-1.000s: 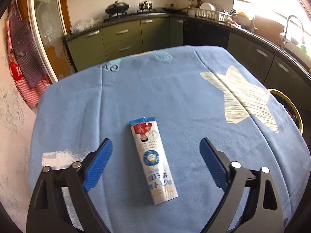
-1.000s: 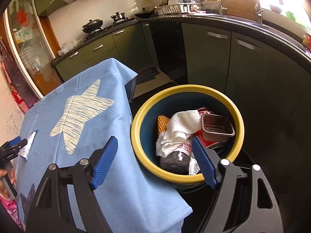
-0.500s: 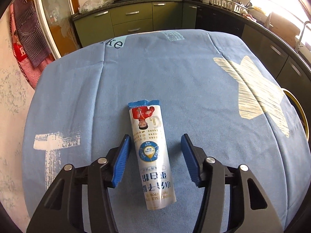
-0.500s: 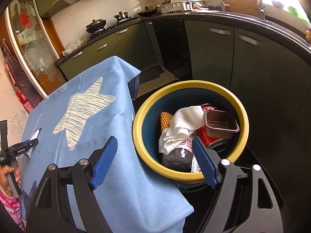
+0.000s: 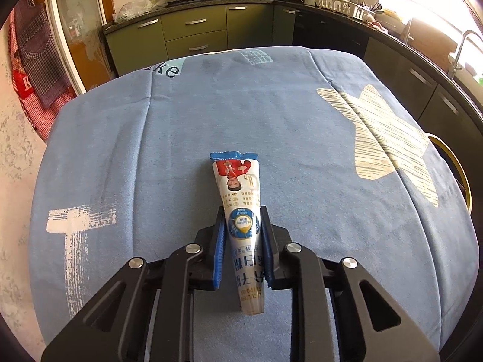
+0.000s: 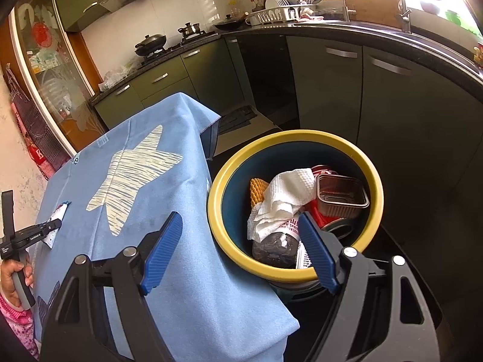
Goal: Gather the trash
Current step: 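Lower the left gripper onto the white tube and grasp it, then carry the tube with the left gripper over the bin and release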
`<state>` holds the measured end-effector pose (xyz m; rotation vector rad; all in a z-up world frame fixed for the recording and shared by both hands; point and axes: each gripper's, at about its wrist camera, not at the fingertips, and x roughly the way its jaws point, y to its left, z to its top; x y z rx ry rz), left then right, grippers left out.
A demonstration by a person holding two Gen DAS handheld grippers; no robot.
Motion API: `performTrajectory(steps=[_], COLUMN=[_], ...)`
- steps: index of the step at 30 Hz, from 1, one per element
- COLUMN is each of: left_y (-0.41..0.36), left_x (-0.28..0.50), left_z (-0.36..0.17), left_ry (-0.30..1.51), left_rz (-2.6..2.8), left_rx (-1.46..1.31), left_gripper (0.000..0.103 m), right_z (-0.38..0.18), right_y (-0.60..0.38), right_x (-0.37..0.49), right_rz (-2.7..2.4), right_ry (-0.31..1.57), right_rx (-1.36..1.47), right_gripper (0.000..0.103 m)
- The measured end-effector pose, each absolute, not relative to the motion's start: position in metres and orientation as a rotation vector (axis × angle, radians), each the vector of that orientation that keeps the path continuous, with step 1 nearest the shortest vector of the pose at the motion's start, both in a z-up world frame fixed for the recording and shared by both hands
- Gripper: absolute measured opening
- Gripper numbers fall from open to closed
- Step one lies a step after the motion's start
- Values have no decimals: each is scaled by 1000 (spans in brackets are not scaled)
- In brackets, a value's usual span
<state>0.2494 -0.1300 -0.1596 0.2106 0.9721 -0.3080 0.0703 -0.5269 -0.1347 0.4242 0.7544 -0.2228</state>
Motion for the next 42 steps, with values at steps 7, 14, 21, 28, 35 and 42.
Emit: performTrajectory(steps=[7,14,21,28,35,42], left_y=[-148,-208,-307,-430,-536,-574], left_x=[233,204,179,173,192,221], left_z=[-143,-104,-79,-92,-143,-181], left_ry=[936,871,841,916,1012,1055], left_rz=[-370,-549,-797,-984,-1003,-912], left_rx=[236,309,403,486,581,621], left_gripper=[21,21,21,21,22,54], right_z=[-131,-124,-122,-125,-135,-134], right_y=[-530,-538,-567,-598,-615,-613], right_x=[65,46,6,-35,-58,-58], right_rz=[-229,-266,-354,-436,-486,-470], right_ry=[740,720,687,652,645,639], right_rx=[429,413,435,493,547,555], right_gripper=[75,75,75,75,75,75])
